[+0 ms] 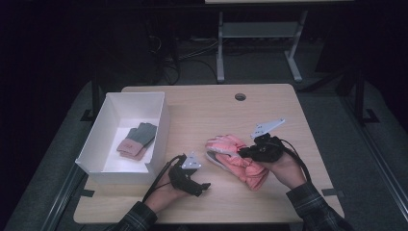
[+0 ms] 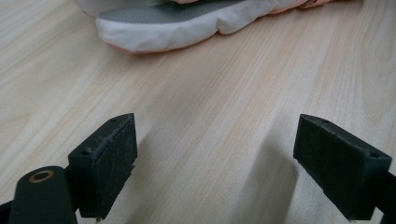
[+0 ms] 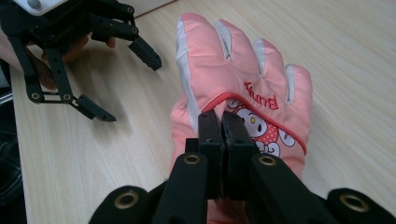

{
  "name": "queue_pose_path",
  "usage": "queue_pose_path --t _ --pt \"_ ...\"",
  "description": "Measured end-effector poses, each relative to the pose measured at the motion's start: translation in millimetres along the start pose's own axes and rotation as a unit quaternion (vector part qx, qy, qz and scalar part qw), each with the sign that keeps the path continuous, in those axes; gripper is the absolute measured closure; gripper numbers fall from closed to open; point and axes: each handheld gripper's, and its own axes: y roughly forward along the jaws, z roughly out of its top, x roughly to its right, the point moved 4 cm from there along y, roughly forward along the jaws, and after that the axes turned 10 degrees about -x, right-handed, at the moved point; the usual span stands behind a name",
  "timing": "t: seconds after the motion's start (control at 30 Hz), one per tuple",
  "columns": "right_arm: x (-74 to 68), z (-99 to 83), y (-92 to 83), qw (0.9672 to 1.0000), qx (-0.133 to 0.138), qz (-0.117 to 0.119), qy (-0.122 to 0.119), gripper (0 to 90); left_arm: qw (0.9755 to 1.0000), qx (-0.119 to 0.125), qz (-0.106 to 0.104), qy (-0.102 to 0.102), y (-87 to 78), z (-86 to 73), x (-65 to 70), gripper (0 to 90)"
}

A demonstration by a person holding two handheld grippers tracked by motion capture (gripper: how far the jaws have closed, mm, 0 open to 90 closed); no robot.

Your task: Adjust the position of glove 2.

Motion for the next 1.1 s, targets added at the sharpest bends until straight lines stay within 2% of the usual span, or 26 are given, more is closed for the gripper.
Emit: queue_pose_path --t 0.17,0.33,0.43,0.5,0.53,0.63,0.7,0.77,0.87,1.03,1.1 --pt "-2.5 -2.3 10.1 0.9998 -0.019 0.007 -0.002 83.9 1.0000 -0.001 0.000 0.001 0.1 -0.2 0.1 12.8" --pt "-4.4 -3.4 14.8 0.9996 -0.027 0.011 -0.006 70.4 1.0000 0.001 -0.002 -0.003 0.2 0.1 0.3 12.8" --pt "-3.3 -2.0 10.5 0.9999 -0.014 0.002 -0.002 57.3 1.0000 -0.001 -0.001 -0.002 -0.1 0.1 -0.4 12.9" --pt "-2.2 -1.1 4.6 1.0000 -0.005 0.002 -0.001 53.2 0.9999 0.001 -0.005 -0.011 -1.3 1.6 -0.5 12.9" --pt "-1.2 -0.3 1.1 1.0000 0.003 -0.003 0.001 51.4 1.0000 -0.001 -0.001 -0.006 -3.3 1.9 -1.8 13.3" --pt "4.2 -0.2 -10.8 0.9996 0.025 -0.014 0.004 50.2 0.9999 0.006 -0.004 -0.014 -7.6 4.3 -1.3 15.7" --pt "9.4 -2.6 -19.0 0.9990 0.038 -0.019 0.010 51.6 0.9997 0.017 -0.007 -0.017 -10.1 6.4 -0.1 22.1" --pt "14.7 -5.5 -26.5 0.9983 0.050 -0.020 0.022 54.4 0.9998 0.015 -0.008 -0.010 -12.0 7.8 0.9 26.8" --pt "24.8 -11.9 -36.8 0.9972 0.060 -0.038 0.022 66.5 0.9996 0.024 -0.011 -0.004 -15.5 11.9 3.3 43.4" --pt "46.4 -35.7 -42.9 0.9958 0.054 -0.054 0.051 89.5 0.9994 0.032 -0.016 -0.001 -19.2 24.5 5.6 79.4" --pt "56.3 -47.6 -40.7 0.9950 0.050 -0.059 0.064 89.9 0.9993 0.029 -0.023 -0.001 -17.5 30.9 6.4 88.7"
